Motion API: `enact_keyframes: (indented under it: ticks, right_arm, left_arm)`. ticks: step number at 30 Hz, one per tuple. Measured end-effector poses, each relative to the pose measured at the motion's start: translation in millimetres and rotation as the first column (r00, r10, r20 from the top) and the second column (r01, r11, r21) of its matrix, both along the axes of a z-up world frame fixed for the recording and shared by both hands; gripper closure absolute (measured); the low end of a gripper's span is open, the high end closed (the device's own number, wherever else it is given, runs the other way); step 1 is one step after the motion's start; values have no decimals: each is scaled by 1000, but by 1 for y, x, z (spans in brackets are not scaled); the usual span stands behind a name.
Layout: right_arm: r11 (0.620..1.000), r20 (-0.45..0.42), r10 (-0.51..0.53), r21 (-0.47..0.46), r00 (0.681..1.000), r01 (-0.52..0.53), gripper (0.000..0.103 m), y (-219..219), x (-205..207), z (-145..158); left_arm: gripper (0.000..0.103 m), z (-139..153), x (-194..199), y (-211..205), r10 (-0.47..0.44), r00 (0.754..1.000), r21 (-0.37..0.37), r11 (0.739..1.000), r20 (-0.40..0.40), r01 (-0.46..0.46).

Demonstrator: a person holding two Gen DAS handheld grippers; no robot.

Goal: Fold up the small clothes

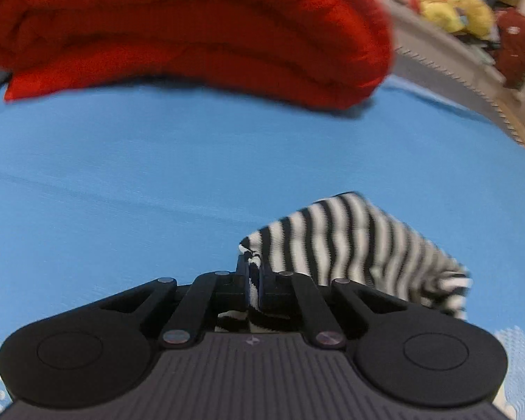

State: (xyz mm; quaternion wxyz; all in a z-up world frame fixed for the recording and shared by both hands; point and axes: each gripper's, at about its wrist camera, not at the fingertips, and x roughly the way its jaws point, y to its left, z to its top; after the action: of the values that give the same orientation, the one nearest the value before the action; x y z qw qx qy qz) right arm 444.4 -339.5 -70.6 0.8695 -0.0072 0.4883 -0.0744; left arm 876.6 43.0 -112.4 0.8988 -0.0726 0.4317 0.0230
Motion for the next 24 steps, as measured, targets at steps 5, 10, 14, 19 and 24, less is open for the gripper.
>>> enact_keyframes:
  ticks: [5, 10, 14, 19, 24]
  right_arm:
    - [999, 43, -21, 37, 999, 19, 35, -1, 1, 16]
    - [996, 72, -41, 83, 997, 35, 35, 1, 1, 28]
    - [989, 117, -83, 133, 990, 67, 35, 1, -1, 42]
    - [980, 175, -119, 181, 977, 86, 36, 7, -8, 56]
    - [960, 163, -105, 275, 981, 57, 48, 21, -10, 50]
  left_arm:
    - [99, 50, -73, -23, -183, 972, 40, 983, 145, 179]
    - [100, 92, -243, -56, -495, 826, 169, 869, 269, 465]
    - [99, 99, -397, -51, -682, 708, 208, 731, 184, 650]
    - [95, 95, -460, 0, -506, 853, 74, 853, -130, 517]
    - [55, 94, -438, 71, -71, 997, -276, 959, -11, 65]
